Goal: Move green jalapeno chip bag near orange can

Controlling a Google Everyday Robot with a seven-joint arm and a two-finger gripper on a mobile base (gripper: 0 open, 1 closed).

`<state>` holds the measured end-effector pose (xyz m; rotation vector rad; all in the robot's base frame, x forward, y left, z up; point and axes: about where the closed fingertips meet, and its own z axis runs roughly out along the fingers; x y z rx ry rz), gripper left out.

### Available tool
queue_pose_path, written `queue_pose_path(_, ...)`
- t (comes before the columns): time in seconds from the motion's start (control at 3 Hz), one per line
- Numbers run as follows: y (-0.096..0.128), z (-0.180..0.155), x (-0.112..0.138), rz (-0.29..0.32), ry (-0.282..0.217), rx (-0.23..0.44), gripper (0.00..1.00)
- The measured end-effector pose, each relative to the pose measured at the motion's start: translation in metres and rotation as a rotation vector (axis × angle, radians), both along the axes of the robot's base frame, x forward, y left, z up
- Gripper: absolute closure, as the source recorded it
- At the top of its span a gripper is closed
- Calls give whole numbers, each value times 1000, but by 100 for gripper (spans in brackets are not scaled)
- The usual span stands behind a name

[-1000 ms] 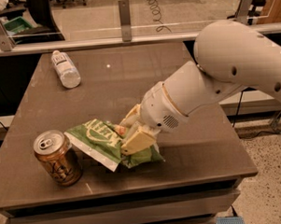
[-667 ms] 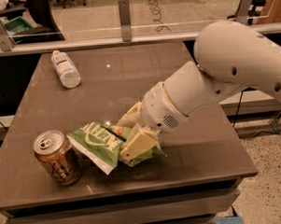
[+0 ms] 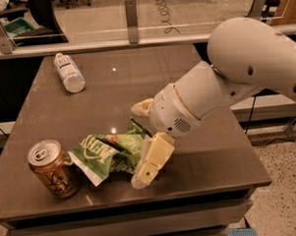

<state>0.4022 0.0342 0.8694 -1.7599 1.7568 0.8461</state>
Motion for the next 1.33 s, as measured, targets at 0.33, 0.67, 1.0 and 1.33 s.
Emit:
queue_pose_path(0.33, -22, 20, 11, -2, -47, -12, 0)
queue_pose_path(0.67, -68, 38, 44, -31, -129, -44, 0)
queue_pose_path(1.0, -135, 58, 84, -98, -224, -58, 0)
queue_pose_path(1.33, -142, 75, 93, -114, -264, -51, 0)
